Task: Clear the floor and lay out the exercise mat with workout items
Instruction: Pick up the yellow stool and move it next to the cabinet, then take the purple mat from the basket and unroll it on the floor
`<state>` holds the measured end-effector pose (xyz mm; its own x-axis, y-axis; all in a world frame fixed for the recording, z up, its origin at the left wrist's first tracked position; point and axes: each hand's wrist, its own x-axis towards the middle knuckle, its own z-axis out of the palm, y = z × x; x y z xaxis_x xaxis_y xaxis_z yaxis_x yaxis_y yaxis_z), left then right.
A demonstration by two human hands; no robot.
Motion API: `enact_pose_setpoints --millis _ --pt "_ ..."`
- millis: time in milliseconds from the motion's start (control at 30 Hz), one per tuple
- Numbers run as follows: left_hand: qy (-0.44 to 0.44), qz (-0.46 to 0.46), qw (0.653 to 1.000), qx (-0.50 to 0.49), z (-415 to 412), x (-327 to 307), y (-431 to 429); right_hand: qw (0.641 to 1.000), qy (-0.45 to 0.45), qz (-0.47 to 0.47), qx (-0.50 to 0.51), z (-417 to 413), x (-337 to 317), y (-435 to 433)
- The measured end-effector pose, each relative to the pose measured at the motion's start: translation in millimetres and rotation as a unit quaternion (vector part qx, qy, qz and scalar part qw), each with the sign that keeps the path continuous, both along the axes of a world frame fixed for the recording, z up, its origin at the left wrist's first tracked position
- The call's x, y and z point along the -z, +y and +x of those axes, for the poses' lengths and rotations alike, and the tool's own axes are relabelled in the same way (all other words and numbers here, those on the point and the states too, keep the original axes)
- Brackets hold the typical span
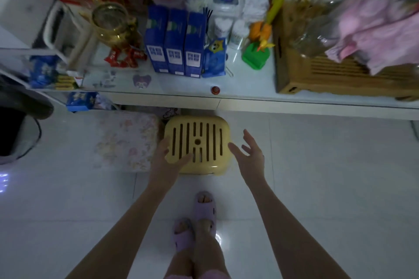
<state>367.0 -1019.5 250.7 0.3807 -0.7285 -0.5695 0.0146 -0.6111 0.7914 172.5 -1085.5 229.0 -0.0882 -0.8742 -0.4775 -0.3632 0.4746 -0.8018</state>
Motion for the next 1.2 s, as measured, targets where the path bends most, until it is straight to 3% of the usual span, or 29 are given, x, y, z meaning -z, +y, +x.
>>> enact_pose_setpoints --millis 33,67,167,400,767,1200 --pt "0.001 -0.001 1.000 0.013 -5 -60 10 1.000 -0.014 0.011 0.025 -9 -57 12" --pt "0.005 0.003 1.000 0.006 -11 -79 14 0.999 -0.016 0.009 0.028 -9 -75 16" --pt "-0.005 -0.029 1.000 -0.004 -20 -119 26 0.999 -0.023 -0.018 0.029 -11 -114 27" --pt "-0.015 -0.071 0.995 0.074 -43 -205 49 0.992 -0.062 -0.059 0.096 -38 -206 69" --pt "0.024 -0.135 0.962 0.235 -151 -264 45 0.960 -0.054 -0.149 0.233 -151 -269 127" --pt "0.106 -0.179 0.879 0.428 -414 -298 89 0.876 -0.037 -0.220 0.429 -374 -319 247"
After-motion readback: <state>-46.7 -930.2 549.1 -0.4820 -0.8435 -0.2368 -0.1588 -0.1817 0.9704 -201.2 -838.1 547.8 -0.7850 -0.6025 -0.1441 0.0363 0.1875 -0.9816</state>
